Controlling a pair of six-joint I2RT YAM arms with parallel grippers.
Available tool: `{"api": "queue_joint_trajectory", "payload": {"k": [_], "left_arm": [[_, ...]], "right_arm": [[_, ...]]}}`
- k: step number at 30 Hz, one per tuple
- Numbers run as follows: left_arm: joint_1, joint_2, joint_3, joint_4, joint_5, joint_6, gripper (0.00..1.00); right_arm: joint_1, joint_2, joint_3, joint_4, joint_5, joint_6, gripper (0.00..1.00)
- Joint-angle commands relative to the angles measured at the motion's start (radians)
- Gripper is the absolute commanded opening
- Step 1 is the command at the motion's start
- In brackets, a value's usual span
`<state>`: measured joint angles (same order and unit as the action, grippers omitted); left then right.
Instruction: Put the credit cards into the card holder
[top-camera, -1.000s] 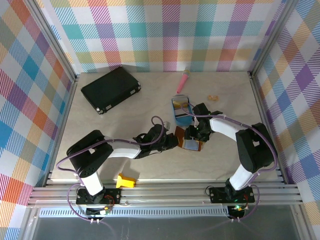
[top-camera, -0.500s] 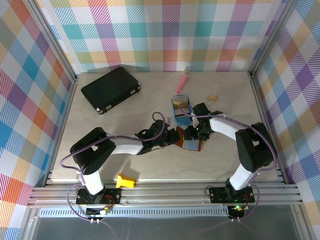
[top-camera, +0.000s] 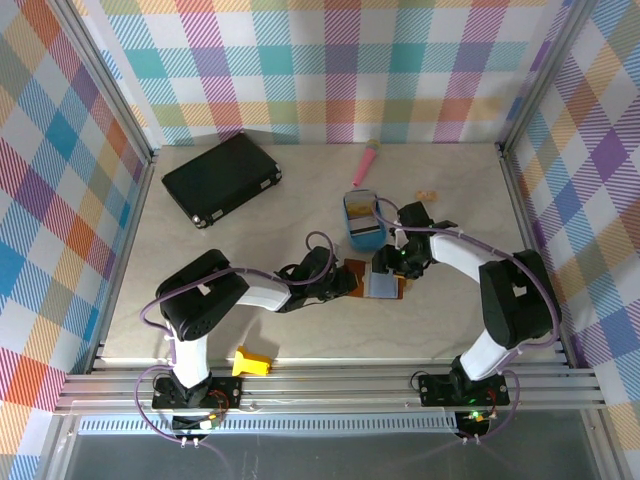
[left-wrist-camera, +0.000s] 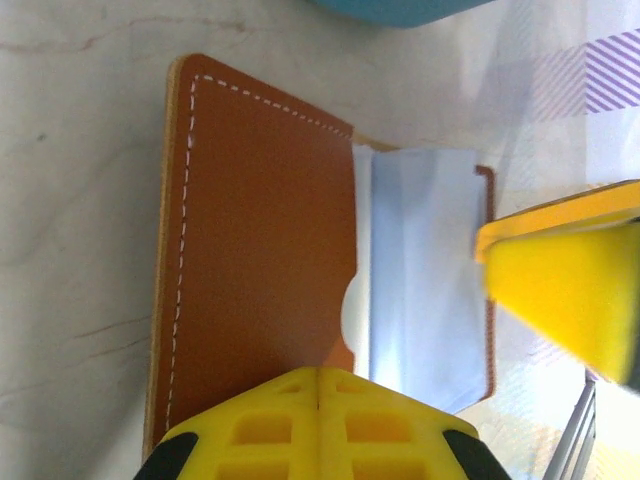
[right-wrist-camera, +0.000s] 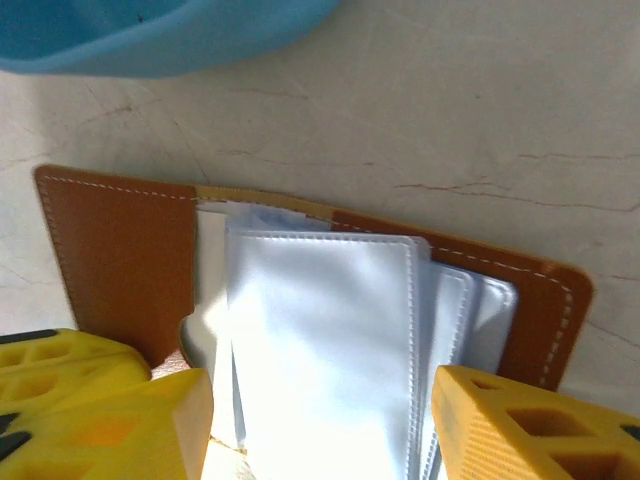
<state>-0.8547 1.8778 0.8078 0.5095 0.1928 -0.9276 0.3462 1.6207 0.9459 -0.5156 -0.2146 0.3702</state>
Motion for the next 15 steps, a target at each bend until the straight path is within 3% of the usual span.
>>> {"api": "queue_joint_trajectory", "payload": {"k": [1,15], "left_arm": [[-0.005,0.021,-0.017,0.035,0.018,-0.011,0.01],[-0.038,0.012,-0.021,0.052,0.009,-0.031,0.01]], "right_arm": [[-0.005,-0.023,-0.015,0.013,-0.022,0.041,0.6],[-0.005,0.011,-0.028,0.011,-0.046,0.009,0.58]]}}
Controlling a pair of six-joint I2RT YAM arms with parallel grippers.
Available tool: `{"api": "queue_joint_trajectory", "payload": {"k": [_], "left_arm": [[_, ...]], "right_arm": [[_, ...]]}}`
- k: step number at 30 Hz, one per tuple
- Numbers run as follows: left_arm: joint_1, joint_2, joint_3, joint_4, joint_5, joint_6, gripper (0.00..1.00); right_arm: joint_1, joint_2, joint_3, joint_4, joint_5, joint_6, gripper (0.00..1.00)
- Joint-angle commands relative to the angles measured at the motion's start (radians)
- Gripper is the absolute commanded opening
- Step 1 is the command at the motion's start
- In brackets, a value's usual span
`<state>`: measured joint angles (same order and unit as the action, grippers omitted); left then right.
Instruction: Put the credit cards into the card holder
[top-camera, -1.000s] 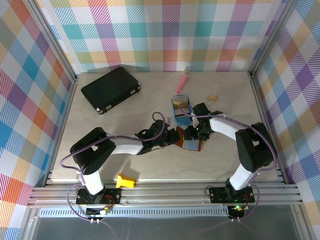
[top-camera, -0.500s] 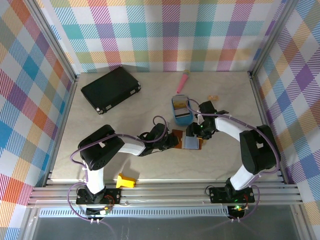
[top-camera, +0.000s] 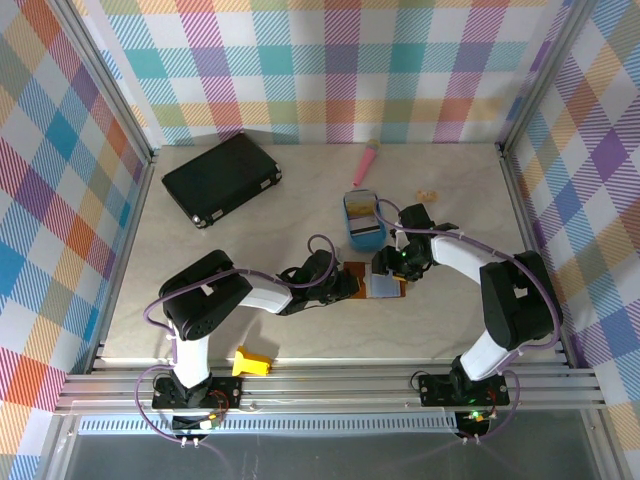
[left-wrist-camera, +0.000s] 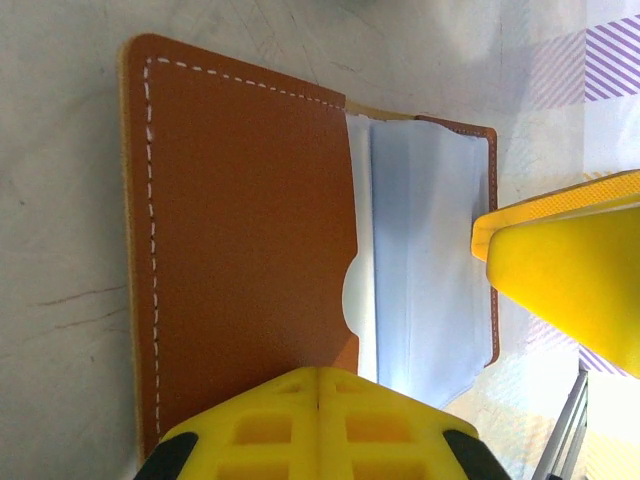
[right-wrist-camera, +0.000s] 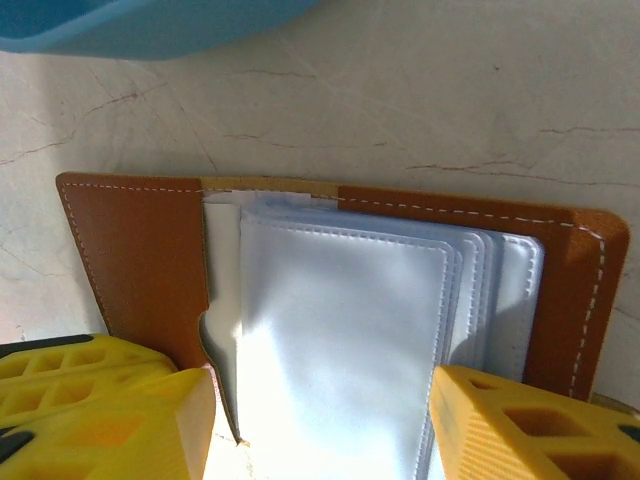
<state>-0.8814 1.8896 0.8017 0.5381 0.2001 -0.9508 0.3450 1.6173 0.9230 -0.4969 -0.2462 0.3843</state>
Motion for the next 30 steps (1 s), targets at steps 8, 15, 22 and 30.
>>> {"api": "queue_joint_trajectory", "payload": {"k": [8,15,22,30], "left_arm": [[-0.011,-0.001,-0.014,0.019,0.006,-0.009,0.01],[-0.011,-0.003,-0.012,0.019,0.007,-0.006,0.01],[-0.008,-0.013,-0.019,0.022,0.001,-0.003,0.01],[0.004,-0.029,-0.024,0.017,-0.003,0.009,0.01]], "right_arm": [[-0.004,0.051,0.002,0.017,-0.063,0.023,0.59],[-0.003,0.049,-0.002,0.046,-0.136,0.05,0.59],[-0.001,0.052,-0.021,0.093,-0.215,0.103,0.59],[0.002,0.017,-0.024,0.107,-0.275,0.128,0.59]]}}
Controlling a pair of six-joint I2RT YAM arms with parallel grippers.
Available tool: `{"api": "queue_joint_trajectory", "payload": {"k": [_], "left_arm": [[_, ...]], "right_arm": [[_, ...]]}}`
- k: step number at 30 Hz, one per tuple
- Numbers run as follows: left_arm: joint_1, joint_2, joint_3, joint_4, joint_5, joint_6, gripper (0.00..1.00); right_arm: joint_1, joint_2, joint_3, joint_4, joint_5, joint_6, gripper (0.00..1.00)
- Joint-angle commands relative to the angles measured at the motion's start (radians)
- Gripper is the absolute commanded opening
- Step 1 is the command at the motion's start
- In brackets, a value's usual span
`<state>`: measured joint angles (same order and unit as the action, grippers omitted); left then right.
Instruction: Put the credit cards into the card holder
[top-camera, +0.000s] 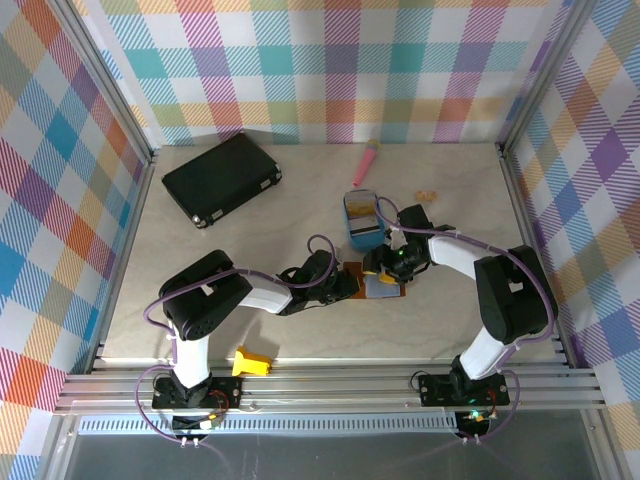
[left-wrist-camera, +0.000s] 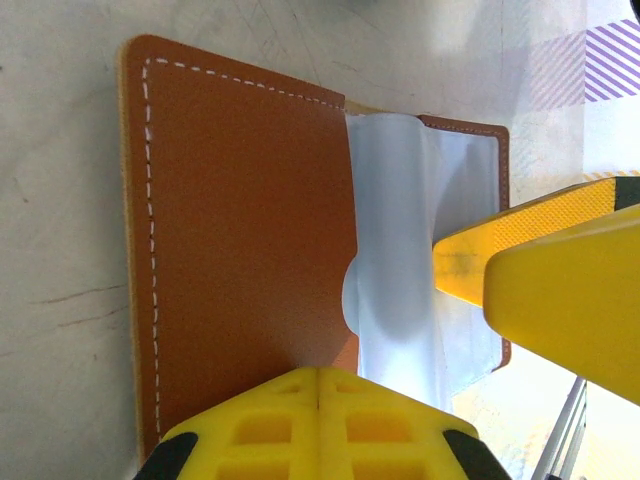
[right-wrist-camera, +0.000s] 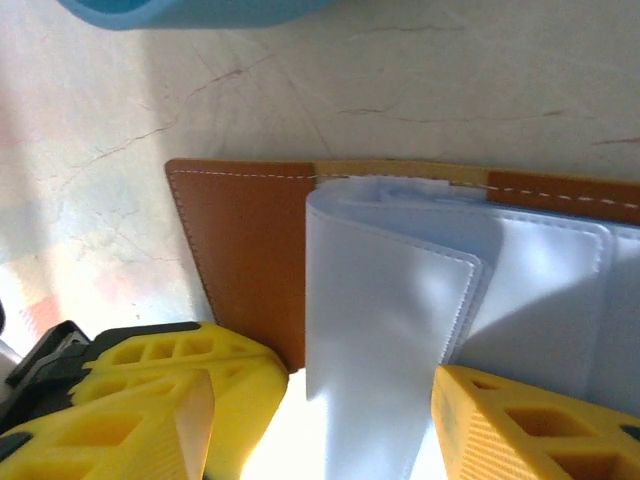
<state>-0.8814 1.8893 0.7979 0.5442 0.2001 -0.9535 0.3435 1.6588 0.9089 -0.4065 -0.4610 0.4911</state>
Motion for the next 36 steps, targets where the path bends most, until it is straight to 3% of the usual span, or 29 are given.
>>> {"api": "queue_joint_trajectory", "payload": {"k": [1,24,36], "left_arm": [[0.008,-0.032,-0.022,0.011,-0.002,0.014,0.01],[0.019,-0.08,-0.029,-0.036,-0.001,0.044,0.04],[0.021,-0.032,-0.024,-0.023,0.001,0.035,0.04]], "right_arm": [[0.003,-0.027,-0.012,0.023,-0.072,0.026,0.59],[0.008,-0.028,-0.004,0.037,-0.07,0.055,0.59],[0.007,-0.092,0.063,-0.179,0.253,-0.02,0.6]]}}
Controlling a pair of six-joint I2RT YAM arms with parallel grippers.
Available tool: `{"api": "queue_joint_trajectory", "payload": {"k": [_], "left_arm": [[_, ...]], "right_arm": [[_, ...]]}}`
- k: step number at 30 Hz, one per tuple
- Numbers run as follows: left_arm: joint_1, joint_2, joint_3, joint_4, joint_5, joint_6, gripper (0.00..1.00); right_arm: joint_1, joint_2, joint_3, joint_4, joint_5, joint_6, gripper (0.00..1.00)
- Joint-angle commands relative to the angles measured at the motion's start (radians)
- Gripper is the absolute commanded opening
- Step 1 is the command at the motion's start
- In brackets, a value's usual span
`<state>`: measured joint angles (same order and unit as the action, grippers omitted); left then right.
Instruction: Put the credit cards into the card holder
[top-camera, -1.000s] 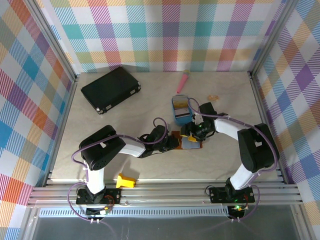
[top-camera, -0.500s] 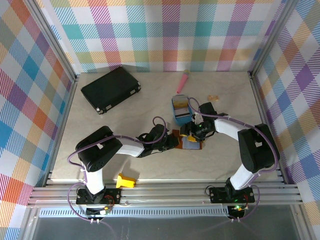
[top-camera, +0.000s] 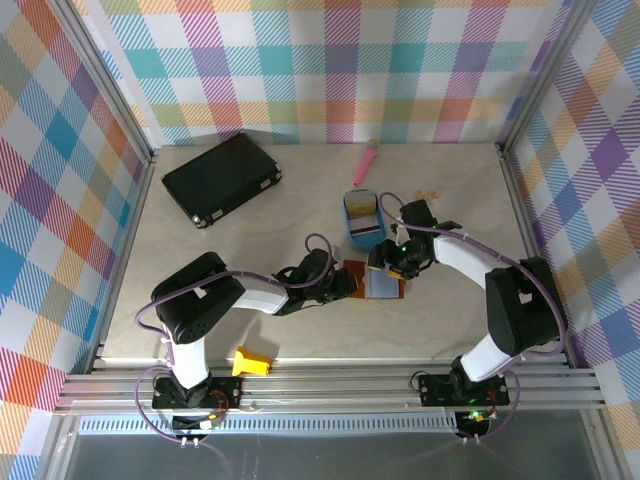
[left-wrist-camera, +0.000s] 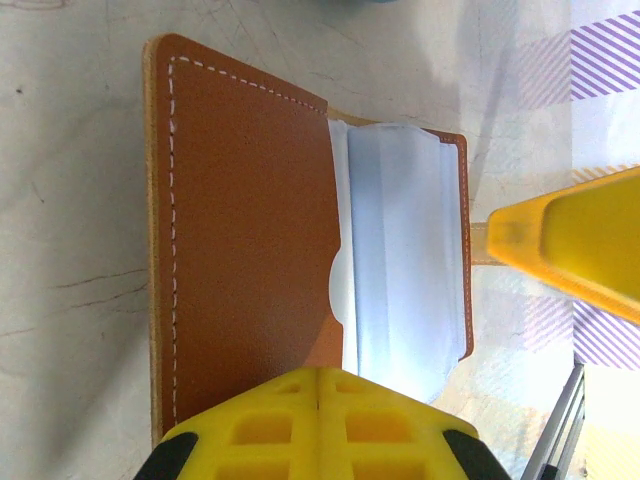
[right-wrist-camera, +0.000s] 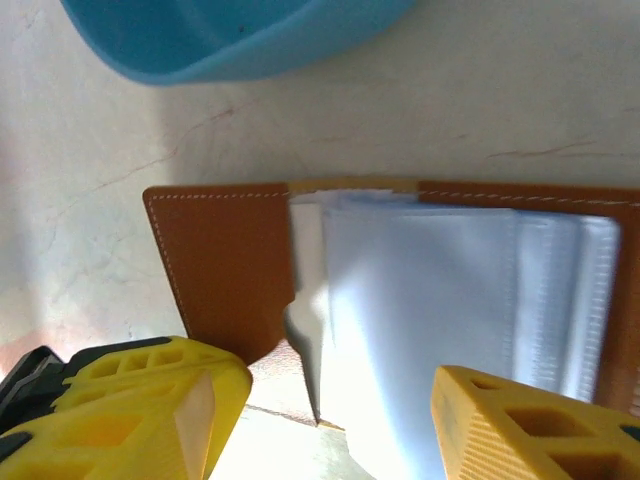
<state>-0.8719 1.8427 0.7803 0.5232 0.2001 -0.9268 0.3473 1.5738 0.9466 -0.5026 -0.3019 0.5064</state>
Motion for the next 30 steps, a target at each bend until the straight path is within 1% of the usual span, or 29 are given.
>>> {"api": "queue_joint_trajectory", "payload": {"k": [1,5,14,24,30], "left_arm": [[0.011,0.015,-0.006,-0.003,0.001,0.009,0.04],[0.011,0.014,-0.01,-0.004,0.0,0.01,0.04],[0.011,0.024,-0.005,0.004,0.007,0.008,0.04],[0.011,0.028,-0.009,0.008,0.009,0.005,0.04],[0.011,0.032,-0.008,0.009,0.009,0.004,0.04]], "right_arm": [[0.004,-0.002,0.029,-0.089,0.103,-0.037,0.6],[0.004,0.016,0.032,-0.09,0.11,-0.046,0.62],[0.003,0.063,0.046,-0.079,0.053,-0.077,0.62],[0.013,0.106,0.061,-0.094,0.084,-0.07,0.62],[0.027,0.117,0.069,-0.111,0.129,-0.077,0.62]]}}
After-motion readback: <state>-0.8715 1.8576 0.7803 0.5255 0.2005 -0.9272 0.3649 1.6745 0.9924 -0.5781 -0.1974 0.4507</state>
